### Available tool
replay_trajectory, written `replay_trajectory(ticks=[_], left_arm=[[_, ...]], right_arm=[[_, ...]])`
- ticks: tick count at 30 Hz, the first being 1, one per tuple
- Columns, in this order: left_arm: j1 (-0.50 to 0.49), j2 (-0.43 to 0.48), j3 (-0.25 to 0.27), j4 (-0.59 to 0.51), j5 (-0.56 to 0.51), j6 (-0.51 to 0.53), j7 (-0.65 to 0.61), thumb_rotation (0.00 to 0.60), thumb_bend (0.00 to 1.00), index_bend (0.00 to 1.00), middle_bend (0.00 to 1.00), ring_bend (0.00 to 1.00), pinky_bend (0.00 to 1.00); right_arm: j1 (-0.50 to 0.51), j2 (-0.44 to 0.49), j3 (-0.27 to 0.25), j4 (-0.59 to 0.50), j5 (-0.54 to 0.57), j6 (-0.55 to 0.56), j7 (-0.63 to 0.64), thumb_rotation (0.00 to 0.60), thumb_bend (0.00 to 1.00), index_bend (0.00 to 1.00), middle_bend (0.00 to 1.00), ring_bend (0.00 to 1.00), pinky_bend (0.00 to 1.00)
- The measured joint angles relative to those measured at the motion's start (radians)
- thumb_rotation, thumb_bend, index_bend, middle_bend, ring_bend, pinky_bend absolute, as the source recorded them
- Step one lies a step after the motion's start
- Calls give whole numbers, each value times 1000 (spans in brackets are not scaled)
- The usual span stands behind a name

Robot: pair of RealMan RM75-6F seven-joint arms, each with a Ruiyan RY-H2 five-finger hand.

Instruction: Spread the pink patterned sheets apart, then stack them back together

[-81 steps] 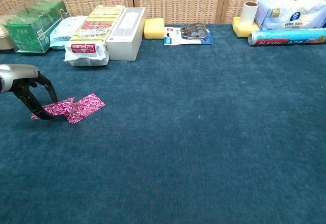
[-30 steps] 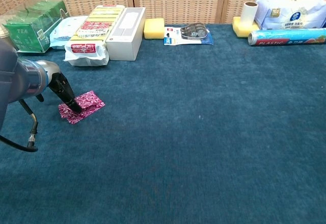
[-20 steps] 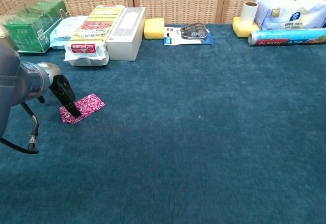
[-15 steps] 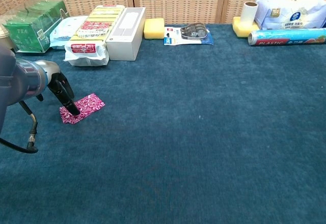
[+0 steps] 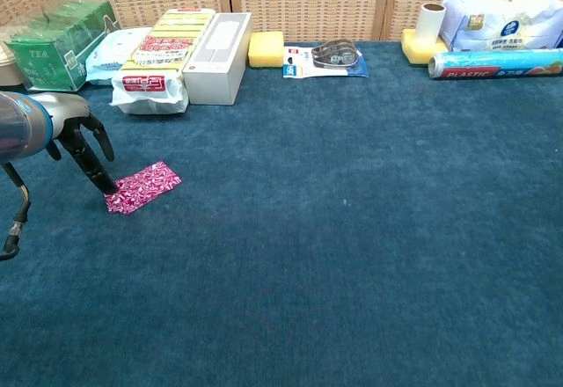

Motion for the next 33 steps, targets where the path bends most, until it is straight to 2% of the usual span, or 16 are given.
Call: replay_trajectory(ticks=[3,6,8,13,16,19,22,25,33], left_arm=[[20,39,50,-4,76,-98,-16,600,60,214,0,0,183],[47,79,101,0,211,-188,-65,600,76,95,0,0,168],[70,105,140,15,344,-231,-122,600,76,60,0,0,160],[123,159,238,84,700,-329,-316,600,76,13,0,0,149],[153,188,297,136,877,-378,-459,600,76,5,0,0,147],[186,222,363,184,1001,-411,-560,600,75,3,0,0,146],[213,257,408,206,1054,-428,-602,600,76,3,0,0,146],[227,269,430,221,1095,-429,-620,600,76,2,0,0,146],[242,257,448,296,1195,-413,-711,600,76,3,0,0,145]], right_arm=[[1,0,1,2,4,-3,0,600,0,72,0,0,0],[2,-3,0,-1,3,-6,-8,600,0,72,0,0,0],[2,-4,0,-3,2,-5,-13,600,0,72,0,0,0],[2,-7,-1,-6,3,-5,-25,600,0,72,0,0,0],[2,-8,0,-7,7,-7,-27,600,0,72,0,0,0],[3,-8,2,-6,12,-9,-26,600,0,72,0,0,0],[3,-8,2,-6,13,-9,-27,600,0,72,0,0,0],[3,-8,2,-7,12,-9,-27,600,0,72,0,0,0],[4,-11,2,-9,14,-11,-36,600,0,72,0,0,0]])
